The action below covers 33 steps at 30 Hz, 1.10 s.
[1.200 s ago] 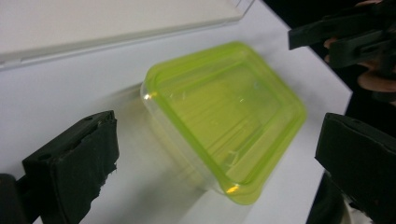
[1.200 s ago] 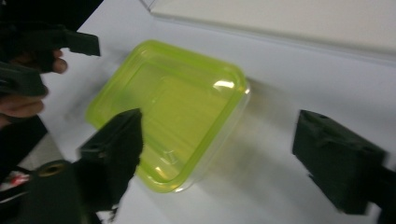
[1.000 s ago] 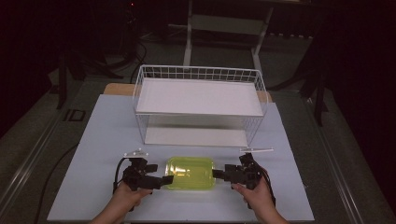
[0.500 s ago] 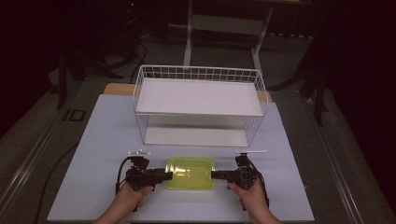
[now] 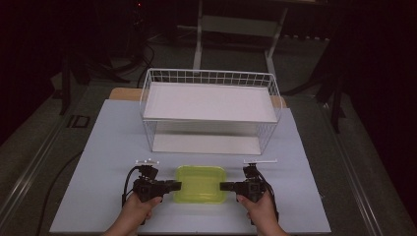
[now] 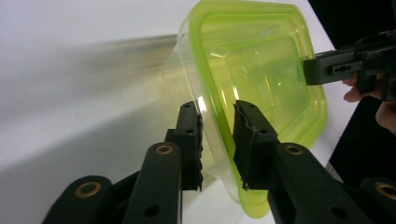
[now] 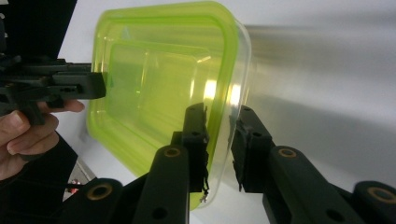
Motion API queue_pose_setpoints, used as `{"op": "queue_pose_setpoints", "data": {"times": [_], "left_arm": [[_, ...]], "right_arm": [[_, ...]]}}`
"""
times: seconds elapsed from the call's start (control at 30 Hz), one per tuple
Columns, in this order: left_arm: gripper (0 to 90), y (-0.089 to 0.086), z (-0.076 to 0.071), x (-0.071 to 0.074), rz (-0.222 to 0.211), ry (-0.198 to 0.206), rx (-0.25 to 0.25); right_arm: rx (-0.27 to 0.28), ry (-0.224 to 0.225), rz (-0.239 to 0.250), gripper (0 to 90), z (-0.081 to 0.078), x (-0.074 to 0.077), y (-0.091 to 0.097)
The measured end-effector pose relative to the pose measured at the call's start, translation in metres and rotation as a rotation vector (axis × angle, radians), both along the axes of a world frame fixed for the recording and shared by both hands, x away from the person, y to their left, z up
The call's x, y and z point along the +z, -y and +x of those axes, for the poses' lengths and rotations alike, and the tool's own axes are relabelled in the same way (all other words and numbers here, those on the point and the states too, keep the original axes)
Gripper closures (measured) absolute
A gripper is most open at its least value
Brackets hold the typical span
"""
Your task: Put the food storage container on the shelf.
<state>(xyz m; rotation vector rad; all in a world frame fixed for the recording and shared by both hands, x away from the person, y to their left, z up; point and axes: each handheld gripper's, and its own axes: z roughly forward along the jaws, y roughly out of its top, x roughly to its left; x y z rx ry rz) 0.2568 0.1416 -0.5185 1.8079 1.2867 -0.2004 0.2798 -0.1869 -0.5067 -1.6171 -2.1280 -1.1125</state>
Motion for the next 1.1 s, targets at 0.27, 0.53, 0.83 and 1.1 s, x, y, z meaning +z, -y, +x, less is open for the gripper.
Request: {"op": "queue_pose_setpoints", "data": {"times": [0.27,0.53,0.83,1.1], "left_arm": [[77.9,0.001,-0.007,0.007,0.005,0.034,0.024],[79.0,0.008,0.002,0.017,-0.002,0.070,0.039],[79.2,0.021,0.020,0.025,-0.009,0.114,0.036],[79.4,0.029,0.036,0.029,-0.007,0.141,0.043]], "right_arm": [[-0.004,0.035,0.003,79.3,-0.004,0.008,0.000],[-0.020,0.083,0.002,79.5,-0.001,0.017,0.003],[-0.061,0.149,-0.012,79.5,0.010,0.031,0.015],[-0.081,0.179,-0.011,79.5,0.024,0.034,0.023]]}}
